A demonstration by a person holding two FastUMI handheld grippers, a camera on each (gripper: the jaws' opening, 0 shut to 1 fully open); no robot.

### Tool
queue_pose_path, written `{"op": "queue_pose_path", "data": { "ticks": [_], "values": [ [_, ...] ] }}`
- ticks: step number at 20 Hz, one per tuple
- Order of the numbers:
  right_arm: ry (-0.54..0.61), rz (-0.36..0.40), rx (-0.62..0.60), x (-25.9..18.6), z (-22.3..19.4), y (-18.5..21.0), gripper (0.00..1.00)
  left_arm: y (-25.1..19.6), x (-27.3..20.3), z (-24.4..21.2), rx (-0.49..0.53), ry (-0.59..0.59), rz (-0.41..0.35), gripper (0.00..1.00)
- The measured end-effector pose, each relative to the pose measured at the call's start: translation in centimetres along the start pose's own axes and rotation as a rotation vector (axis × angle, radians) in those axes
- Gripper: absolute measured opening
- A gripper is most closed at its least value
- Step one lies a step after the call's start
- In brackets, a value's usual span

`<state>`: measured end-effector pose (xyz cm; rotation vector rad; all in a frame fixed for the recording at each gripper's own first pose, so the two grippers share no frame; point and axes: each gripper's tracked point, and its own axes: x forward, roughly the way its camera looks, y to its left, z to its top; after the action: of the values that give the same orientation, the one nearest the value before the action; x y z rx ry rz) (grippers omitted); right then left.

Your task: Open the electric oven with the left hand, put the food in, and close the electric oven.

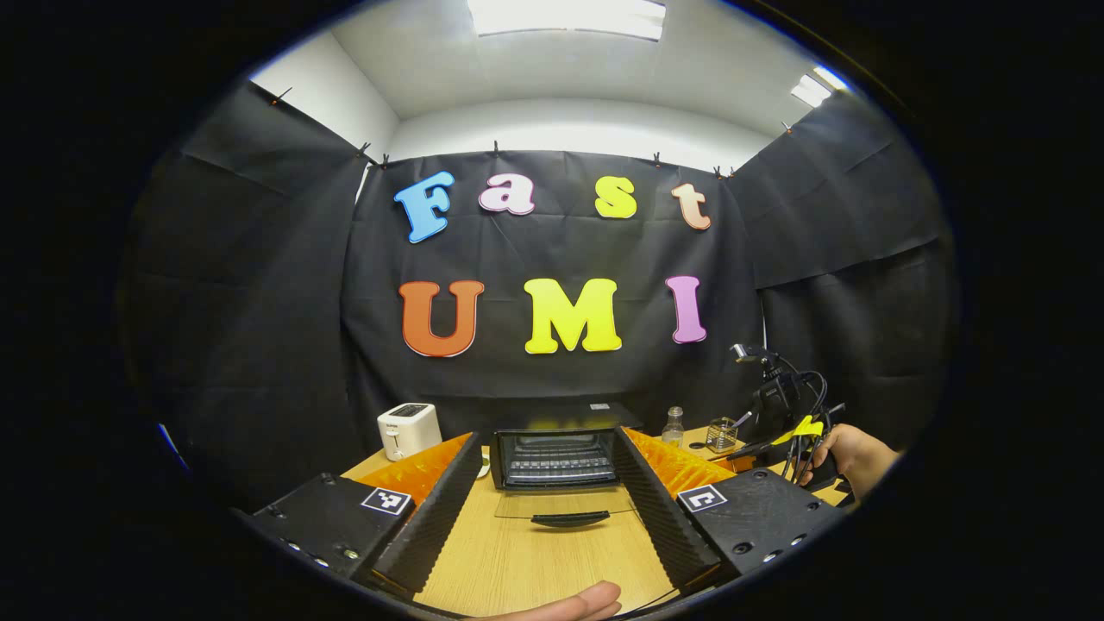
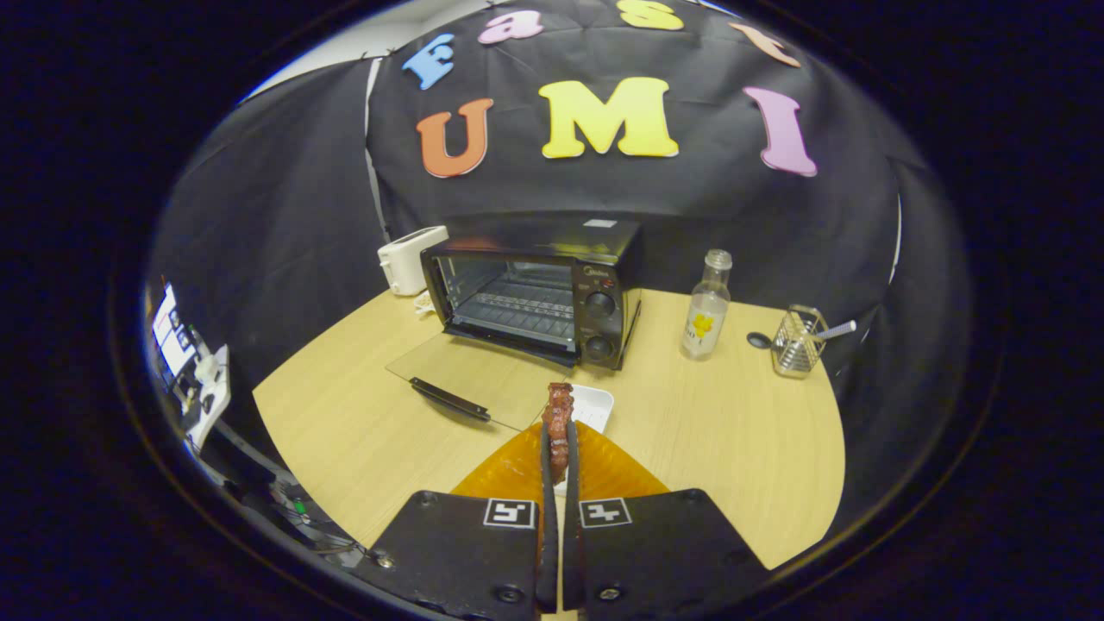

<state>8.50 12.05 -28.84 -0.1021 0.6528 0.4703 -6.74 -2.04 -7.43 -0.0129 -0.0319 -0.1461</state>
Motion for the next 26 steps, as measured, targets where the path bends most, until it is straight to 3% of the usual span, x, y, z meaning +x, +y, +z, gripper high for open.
{"op": "queue_pose_path", "data": {
  "ticks": [4,8,15,26],
  "values": [
    [-0.029,-0.001,-0.097,0.6,1.0,4.0,0.06,1.3,-0.6,-0.4,0.016,-0.004,0.019,0.96],
    [-0.062,0.004,-0.107,2.6,2.4,6.9,0.06,3.0,-0.7,-0.9,0.018,0.005,0.051,0.96],
    [-0.193,-0.068,-0.024,8.2,6.4,9.9,0.05,6.3,-0.2,-2.3,-0.003,0.027,0.112,0.96],
    [-0.317,-0.100,0.221,19.2,10.1,12.6,0.05,10.1,2.3,-4.6,-0.007,0.075,0.178,0.96]
  ]
}}
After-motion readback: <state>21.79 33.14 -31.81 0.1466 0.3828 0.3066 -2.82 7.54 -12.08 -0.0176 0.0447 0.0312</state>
